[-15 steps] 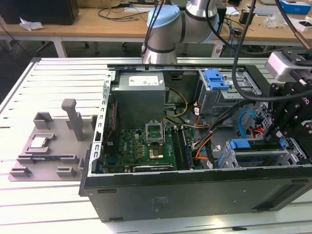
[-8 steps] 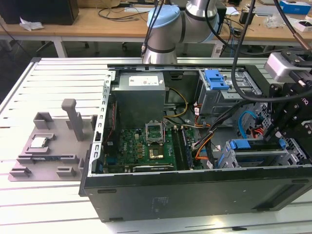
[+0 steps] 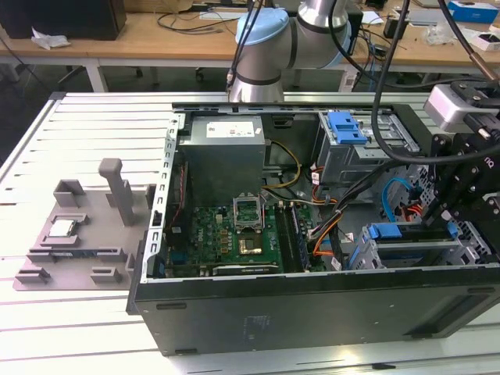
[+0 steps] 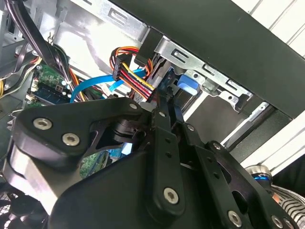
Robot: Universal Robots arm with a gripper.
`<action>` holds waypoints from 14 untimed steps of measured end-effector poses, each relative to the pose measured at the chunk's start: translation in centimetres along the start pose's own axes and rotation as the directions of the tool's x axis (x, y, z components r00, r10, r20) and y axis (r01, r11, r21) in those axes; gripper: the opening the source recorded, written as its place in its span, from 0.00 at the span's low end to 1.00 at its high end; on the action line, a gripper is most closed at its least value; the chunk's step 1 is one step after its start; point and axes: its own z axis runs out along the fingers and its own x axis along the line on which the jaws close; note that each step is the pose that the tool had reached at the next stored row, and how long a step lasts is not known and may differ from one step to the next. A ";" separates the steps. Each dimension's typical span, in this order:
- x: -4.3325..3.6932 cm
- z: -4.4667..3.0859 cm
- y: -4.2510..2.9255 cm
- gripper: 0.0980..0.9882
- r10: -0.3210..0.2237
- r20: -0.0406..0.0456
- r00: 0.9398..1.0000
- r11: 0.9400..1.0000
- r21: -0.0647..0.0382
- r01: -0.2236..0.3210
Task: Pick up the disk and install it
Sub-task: 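Insert the first disk wire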
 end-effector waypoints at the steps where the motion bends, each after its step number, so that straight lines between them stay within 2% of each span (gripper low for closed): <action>1: 0.01 0.07 0.00 0.08 0.000 0.000 1.000 1.000 0.000 0.000; 10: 0.02 0.37 -0.02 0.08 0.000 -0.001 1.000 1.000 0.000 0.000; 11: 0.02 0.43 -0.02 0.09 0.000 0.000 1.000 1.000 0.000 0.000; 12: 0.02 0.40 -0.02 0.17 0.000 -0.001 1.000 1.000 0.000 0.000; 14: 0.02 0.22 -0.01 0.17 0.000 -0.001 1.000 1.000 0.000 0.000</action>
